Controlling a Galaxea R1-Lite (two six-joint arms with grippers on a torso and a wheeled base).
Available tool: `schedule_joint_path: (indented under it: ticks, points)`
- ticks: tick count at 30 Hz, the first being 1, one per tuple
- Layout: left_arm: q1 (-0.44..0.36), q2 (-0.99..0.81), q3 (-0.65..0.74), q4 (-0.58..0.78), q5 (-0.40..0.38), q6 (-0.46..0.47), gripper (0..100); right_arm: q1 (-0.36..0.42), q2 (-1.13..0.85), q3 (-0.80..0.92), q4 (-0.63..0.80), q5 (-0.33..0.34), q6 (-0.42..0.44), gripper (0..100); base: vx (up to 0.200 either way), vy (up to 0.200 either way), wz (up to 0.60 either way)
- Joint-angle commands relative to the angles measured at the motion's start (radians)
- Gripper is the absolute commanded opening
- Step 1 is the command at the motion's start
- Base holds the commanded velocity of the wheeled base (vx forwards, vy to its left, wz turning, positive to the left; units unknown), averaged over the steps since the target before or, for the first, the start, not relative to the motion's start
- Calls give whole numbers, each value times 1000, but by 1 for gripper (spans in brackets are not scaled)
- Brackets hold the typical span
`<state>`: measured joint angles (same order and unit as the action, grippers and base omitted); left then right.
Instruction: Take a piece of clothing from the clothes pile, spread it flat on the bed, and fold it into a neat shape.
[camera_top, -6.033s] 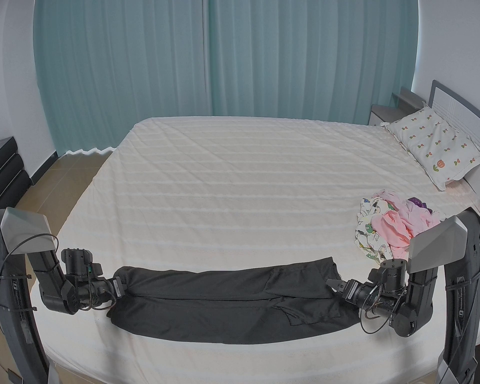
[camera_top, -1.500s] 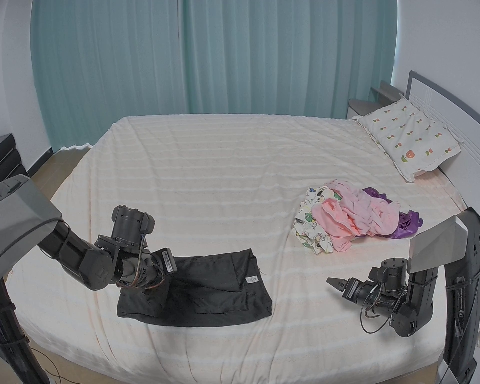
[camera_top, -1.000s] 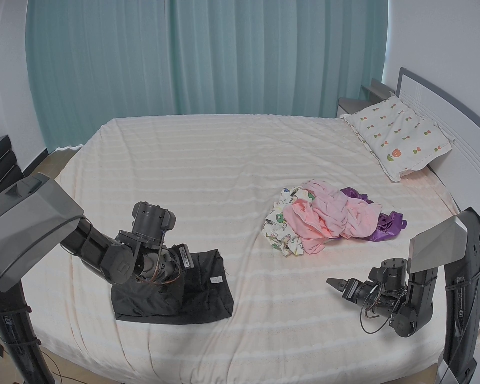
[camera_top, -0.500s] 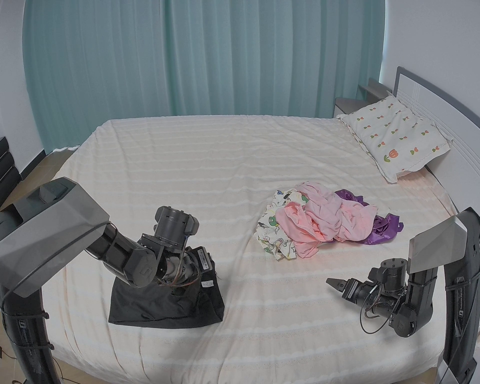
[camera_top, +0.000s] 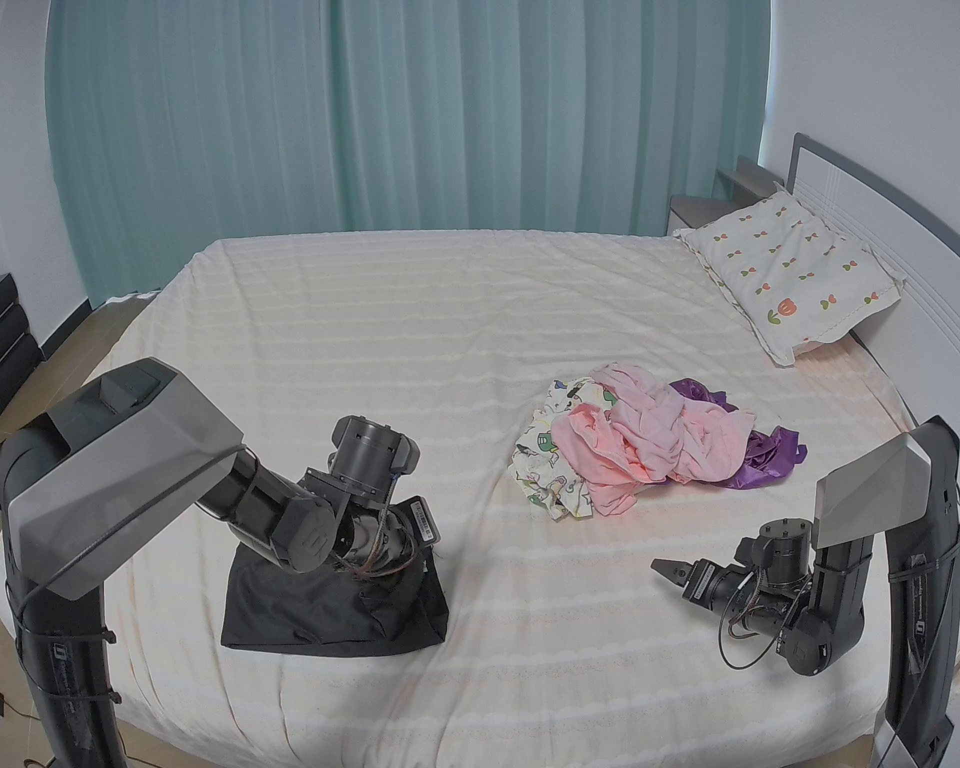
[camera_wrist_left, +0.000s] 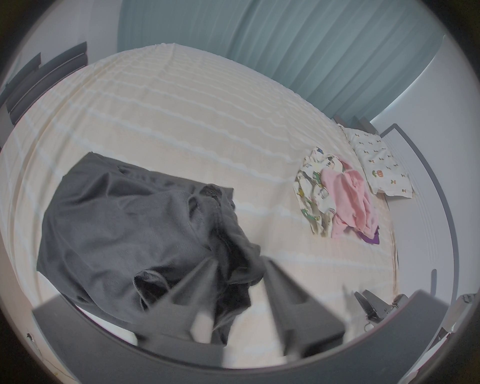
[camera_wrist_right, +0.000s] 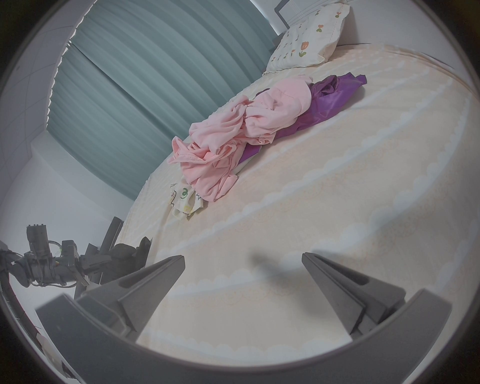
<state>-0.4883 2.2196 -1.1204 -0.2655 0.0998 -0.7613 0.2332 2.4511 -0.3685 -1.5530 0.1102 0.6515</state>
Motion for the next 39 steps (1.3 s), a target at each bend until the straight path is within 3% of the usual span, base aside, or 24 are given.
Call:
schedule_joint_path:
  ticks: [1,11,17,18,22,33,35,36,37,39]
  points:
    - [-19,-3,2,-3,-3,-32,100,2,3,0,-4,0,0,100,0,0,0]
    - [7,-138,82,-8,1,-62,100,8,3,3,-4,0,0,100,0,0,0]
    - [33,-196,223,-35,0,-147,100,14,2,2,-6,-7,0,100,-67,0,0]
    - [34,-228,274,-50,-6,-207,100,15,2,2,-7,-17,0,100,-200,0,0]
    - [50,-276,363,-77,-45,-263,100,32,-3,-1,-9,-26,0,100,-150,0,0]
    - [97,-265,415,-103,-35,-313,100,71,-4,-1,-9,-41,2,100,0,0,0]
    - [116,-270,458,-152,-111,-314,100,71,-4,-1,-9,-49,2,100,0,200,0]
    - [116,-270,458,-152,-111,-314,100,71,-4,-1,-9,-49,2,100,0,200,0]
    - [146,-273,487,-205,-169,-316,100,72,-6,-3,-9,-55,2,100,0,200,0]
    - [183,-267,515,-273,-203,-314,100,72,-7,-7,-9,-55,0,100,0,200,0]
